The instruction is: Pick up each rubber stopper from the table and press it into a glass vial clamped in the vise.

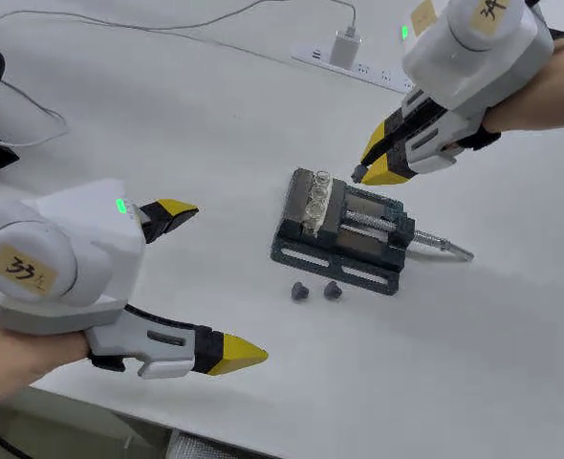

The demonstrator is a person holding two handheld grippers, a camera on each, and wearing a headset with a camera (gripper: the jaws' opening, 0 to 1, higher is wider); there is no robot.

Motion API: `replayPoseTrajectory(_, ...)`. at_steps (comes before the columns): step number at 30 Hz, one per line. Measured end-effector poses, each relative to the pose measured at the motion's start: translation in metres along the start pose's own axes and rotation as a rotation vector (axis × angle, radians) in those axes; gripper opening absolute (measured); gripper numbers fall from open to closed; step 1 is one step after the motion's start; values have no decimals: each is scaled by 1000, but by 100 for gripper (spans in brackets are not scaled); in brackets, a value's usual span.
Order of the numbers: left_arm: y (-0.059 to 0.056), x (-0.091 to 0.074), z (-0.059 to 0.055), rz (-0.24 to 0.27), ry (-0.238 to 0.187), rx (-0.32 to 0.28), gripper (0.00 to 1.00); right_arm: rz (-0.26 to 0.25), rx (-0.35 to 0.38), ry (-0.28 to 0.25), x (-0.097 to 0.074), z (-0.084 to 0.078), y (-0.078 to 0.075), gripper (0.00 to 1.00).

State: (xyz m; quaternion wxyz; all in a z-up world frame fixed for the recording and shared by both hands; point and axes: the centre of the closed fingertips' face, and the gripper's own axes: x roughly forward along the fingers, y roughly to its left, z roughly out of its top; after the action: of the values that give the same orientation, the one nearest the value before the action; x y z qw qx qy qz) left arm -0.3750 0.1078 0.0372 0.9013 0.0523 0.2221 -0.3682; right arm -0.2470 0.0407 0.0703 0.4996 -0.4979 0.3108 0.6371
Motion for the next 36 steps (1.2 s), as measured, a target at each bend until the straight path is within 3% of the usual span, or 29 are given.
replayPoseTrajectory(12, 1, 1, -3, 4, 3, -7, 98, 67, -109, 56, 15, 11, -10, 5)
replayPoseTrajectory(22, 1, 1, -6, 3, 6, -17, 98, 99, -172, 92, 26, 8, -14, 5)
replayPoseTrajectory(36, 4, 0, -10, 9, 6, -34, 97, 126, -192, 107, 40, 11, -18, 5)
